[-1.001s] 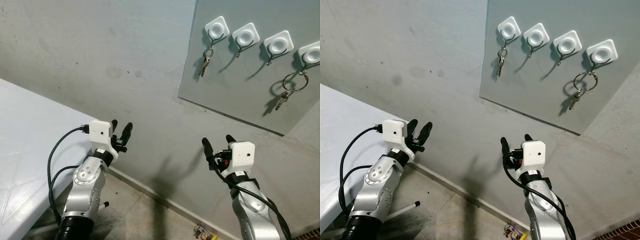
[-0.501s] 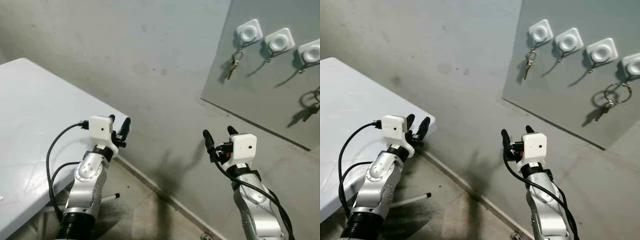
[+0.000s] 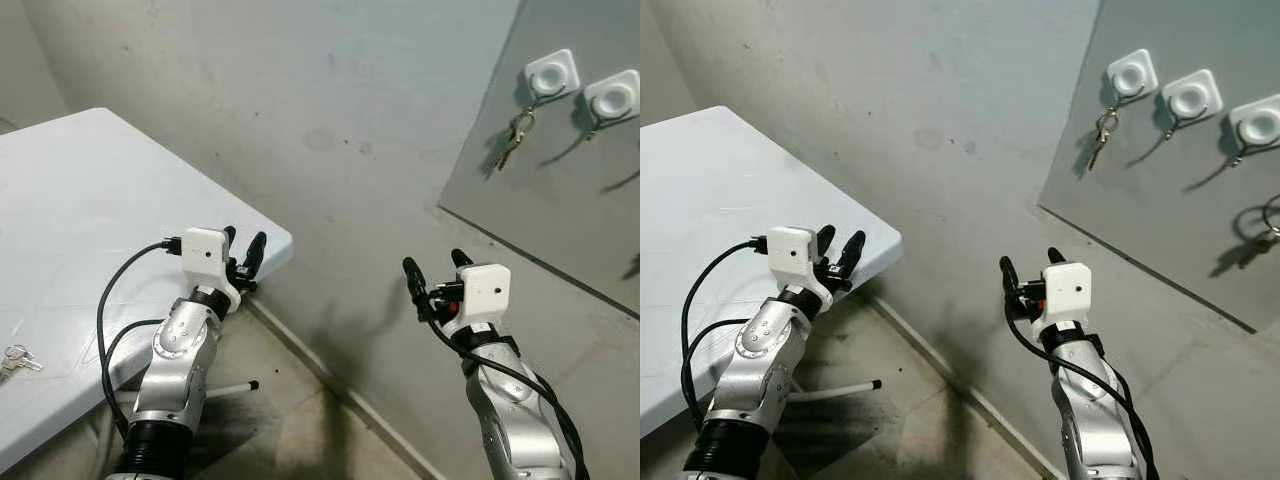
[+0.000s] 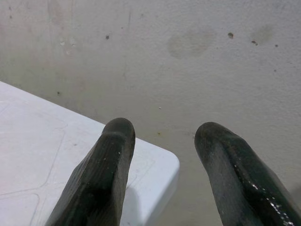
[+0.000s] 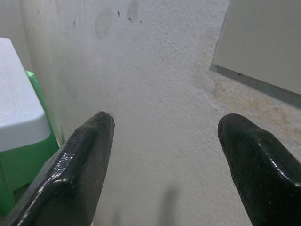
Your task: Hang keys on a hook
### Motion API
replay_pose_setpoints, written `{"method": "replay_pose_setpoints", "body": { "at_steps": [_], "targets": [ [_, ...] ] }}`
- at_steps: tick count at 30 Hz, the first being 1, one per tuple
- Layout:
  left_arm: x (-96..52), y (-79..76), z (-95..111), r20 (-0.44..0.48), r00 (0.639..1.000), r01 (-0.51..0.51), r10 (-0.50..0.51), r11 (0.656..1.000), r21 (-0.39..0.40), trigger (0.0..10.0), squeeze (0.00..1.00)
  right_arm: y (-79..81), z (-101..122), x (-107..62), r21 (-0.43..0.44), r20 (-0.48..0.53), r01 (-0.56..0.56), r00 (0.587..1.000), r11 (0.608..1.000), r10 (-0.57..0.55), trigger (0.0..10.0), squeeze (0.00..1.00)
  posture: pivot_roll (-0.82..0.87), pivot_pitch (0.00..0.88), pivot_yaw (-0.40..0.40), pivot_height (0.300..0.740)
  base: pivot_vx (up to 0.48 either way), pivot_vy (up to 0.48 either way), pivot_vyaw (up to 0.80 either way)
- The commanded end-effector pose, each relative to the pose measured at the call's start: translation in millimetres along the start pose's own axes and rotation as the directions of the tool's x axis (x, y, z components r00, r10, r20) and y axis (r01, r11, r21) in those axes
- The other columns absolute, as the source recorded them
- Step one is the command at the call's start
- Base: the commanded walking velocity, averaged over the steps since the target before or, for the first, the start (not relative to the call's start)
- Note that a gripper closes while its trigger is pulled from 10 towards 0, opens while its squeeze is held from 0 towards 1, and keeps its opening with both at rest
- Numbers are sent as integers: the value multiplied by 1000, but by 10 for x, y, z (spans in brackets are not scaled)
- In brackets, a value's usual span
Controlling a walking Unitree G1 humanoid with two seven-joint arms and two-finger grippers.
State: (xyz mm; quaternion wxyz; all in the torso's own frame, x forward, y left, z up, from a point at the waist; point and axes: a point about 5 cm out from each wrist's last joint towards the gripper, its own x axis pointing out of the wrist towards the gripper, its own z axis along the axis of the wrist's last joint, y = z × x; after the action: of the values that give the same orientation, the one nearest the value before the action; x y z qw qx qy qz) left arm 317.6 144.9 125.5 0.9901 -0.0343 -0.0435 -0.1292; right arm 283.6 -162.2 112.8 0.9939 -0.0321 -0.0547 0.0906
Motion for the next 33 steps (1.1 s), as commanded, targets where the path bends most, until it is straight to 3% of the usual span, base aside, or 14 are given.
{"method": "replay_pose_setpoints", "body": {
  "at_steps": [1,29,33],
  "targets": [
    [33,-10,33,7,1000,13,-13,1000,-2,10000,0,-26,17,15,-1,7,-4,1000,1000,4,10000,0,-132,0,-54,724,0,0,800],
    [66,-27,6,-6,999,34,-34,999,-24,10000,0,-51,23,-3,-30,16,-34,999,999,34,10000,0,-145,0,-58,724,0,0,800],
    [65,-29,4,-6,1000,26,-27,999,-25,10000,0,-51,27,-3,-29,16,-37,999,999,38,10000,0,-145,0,-62,724,0,297,800]
  ]
}}
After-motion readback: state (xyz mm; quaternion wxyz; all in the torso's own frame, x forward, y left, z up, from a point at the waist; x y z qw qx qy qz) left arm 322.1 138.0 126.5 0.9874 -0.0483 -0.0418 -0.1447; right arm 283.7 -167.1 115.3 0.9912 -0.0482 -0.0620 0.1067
